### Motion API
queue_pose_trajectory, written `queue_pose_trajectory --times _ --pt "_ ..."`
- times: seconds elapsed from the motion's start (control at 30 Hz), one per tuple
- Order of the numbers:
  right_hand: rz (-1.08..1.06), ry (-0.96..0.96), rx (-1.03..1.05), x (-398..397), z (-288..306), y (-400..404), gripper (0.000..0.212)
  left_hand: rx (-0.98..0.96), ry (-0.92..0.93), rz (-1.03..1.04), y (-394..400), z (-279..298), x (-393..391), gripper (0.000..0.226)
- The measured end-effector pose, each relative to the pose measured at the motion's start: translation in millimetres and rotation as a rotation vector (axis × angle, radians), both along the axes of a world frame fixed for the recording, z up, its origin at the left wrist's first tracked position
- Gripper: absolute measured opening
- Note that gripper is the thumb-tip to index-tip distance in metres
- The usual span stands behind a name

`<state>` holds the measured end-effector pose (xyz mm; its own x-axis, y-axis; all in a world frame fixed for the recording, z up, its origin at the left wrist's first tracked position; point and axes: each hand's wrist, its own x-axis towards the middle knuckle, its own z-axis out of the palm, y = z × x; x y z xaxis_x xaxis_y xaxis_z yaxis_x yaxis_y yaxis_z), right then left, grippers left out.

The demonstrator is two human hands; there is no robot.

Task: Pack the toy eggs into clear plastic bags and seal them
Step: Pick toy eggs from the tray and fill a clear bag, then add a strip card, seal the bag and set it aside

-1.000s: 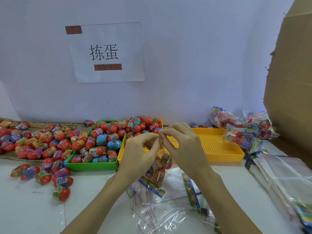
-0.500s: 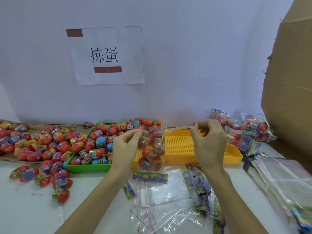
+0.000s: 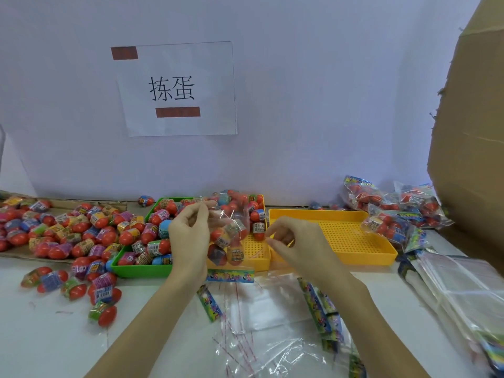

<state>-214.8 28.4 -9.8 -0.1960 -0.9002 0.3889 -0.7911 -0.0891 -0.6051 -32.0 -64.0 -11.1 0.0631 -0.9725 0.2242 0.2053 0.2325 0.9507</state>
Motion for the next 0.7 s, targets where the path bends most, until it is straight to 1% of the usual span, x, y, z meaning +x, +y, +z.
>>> queue_pose_trajectory --times 0.03,0.13,0.2,0.27,0.37,0.43,0.57,0.7 --pt "0.006 0.016 -0.008 2.0 0.2 -1.2 0.006 -0.002 -0.012 -0.012 0.5 -0.1 -0.5 0.025" --pt "0.005 0.044 -0.003 0.6 1.3 -1.0 0.018 -0.009 -0.049 -0.026 2.1 -0.5 -2.5 0.025" --pt "0.007 0.013 0.018 -2.5 1.4 1.2 0.026 -0.018 -0.063 -0.047 4.5 -0.8 -4.5 0.024" --pt "0.019 -0.114 0.021 -1.9 1.9 1.8 0.027 -0.023 -0.067 -0.071 7.8 -1.2 -6.8 0.024" --pt "0.051 -0.371 -0.044 4.0 7.2 1.0 0.025 -0.017 -0.066 -0.091 12.3 -1.8 -10.0 0.024" --pt "0.069 -0.441 -0.066 6.4 9.3 1.3 0.021 -0.002 -0.033 -0.115 14.8 -1.5 -11.9 0.024" --pt "0.049 -0.520 -0.066 4.0 4.6 2.4 0.007 0.050 0.034 -0.193 16.9 -2.1 -13.2 0.023" --pt "-0.017 -0.655 -0.087 -2.7 1.7 3.4 0.008 0.070 -0.051 -0.314 14.0 -1.1 -11.9 0.027"
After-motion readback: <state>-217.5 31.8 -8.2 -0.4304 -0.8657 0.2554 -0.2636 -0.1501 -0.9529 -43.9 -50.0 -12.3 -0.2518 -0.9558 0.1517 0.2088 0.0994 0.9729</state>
